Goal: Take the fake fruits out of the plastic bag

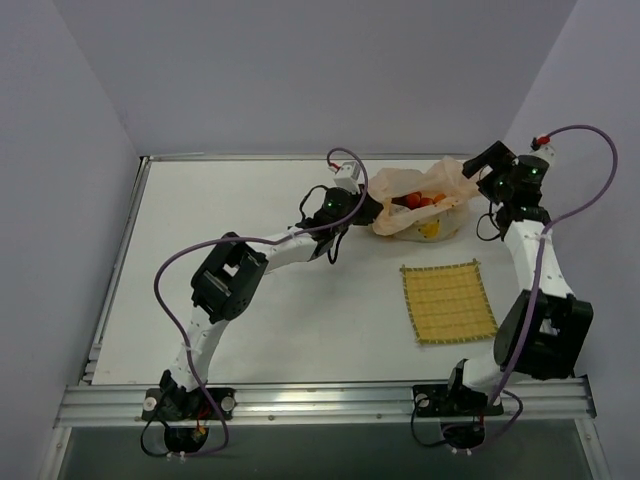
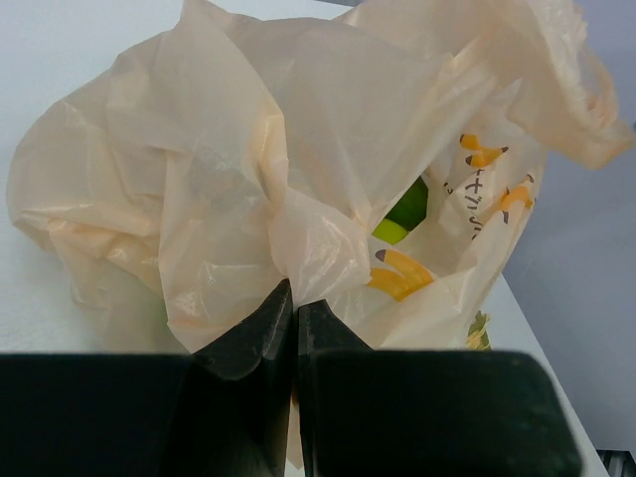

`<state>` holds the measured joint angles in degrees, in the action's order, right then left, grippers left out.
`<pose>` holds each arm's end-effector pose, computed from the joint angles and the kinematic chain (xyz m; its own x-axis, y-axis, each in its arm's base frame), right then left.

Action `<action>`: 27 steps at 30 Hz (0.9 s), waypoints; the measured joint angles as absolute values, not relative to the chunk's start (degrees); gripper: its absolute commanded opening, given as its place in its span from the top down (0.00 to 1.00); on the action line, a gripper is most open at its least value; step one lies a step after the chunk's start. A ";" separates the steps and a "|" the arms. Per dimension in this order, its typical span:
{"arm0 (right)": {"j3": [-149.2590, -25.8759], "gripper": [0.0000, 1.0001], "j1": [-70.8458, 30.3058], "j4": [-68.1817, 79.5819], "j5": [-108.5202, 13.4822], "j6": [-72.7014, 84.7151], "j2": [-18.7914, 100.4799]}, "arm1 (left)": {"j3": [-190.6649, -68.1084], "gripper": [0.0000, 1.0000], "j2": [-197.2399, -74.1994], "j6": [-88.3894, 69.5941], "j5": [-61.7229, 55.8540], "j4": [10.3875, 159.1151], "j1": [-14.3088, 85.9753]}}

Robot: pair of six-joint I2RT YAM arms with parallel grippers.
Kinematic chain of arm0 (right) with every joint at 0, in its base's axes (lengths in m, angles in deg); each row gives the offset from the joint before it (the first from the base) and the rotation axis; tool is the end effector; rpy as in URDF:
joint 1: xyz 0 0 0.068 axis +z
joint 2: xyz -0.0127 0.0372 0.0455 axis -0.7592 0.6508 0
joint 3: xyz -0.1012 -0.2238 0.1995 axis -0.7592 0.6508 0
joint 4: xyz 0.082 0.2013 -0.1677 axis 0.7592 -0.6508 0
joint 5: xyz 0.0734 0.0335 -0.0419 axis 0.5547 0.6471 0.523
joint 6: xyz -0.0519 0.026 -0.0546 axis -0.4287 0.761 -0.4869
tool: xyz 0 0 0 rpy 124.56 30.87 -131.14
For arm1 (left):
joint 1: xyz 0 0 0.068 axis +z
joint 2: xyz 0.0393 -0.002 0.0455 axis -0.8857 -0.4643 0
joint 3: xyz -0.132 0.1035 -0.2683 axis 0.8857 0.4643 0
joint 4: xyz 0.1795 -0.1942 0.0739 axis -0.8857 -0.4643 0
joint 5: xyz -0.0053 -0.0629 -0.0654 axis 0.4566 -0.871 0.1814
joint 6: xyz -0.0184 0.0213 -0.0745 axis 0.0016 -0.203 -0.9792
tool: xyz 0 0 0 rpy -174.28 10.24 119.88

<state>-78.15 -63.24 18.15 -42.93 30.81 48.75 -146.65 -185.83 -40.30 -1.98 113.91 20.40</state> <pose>0.4064 -0.0853 0.3507 -0.1399 0.5621 -0.8151 0.1235 0.8267 0.5489 0.4297 -0.3979 0.2490 -0.5575 -0.3998 -0.7276 0.5160 0.5197 -0.6809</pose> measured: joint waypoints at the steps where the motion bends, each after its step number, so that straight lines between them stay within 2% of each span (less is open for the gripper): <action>1: -77.89 0.10 -63.27 18.00 -42.97 30.70 45.96 | -146.91 0.98 -185.83 -40.23 -1.90 113.76 20.40; 3: -77.19 0.23 -63.22 18.00 -42.97 30.50 40.65 | -147.39 0.98 -185.83 -40.14 -1.83 113.67 20.40; 4: -76.60 0.35 -63.18 17.96 -42.97 30.33 38.13 | -147.69 0.98 -185.83 -40.10 -1.72 113.67 20.40; 5: -75.96 0.59 -62.98 17.76 -43.02 29.96 35.77 | -147.83 0.98 -185.83 -40.08 -1.66 113.67 20.40; 8: -74.89 0.86 -60.07 16.71 -43.41 28.34 31.51 | -147.96 0.98 -185.81 -40.08 -1.24 113.67 20.40; 11: -74.89 1.00 -54.24 15.64 -43.78 26.44 32.43 | -147.96 0.98 -185.81 -40.08 -1.00 113.65 20.40; 15: -75.05 1.00 -50.15 14.20 -41.95 24.27 39.14 | -147.96 0.98 -185.81 -40.08 -0.78 113.61 20.40; 23: -77.86 1.00 -50.09 11.90 -41.66 21.06 55.53 | -147.96 0.98 -185.81 -40.10 -0.80 113.72 20.40; 27: -77.86 1.00 -49.67 11.25 -42.34 20.30 57.19 | -147.96 0.98 -185.81 -40.10 -0.80 113.78 20.40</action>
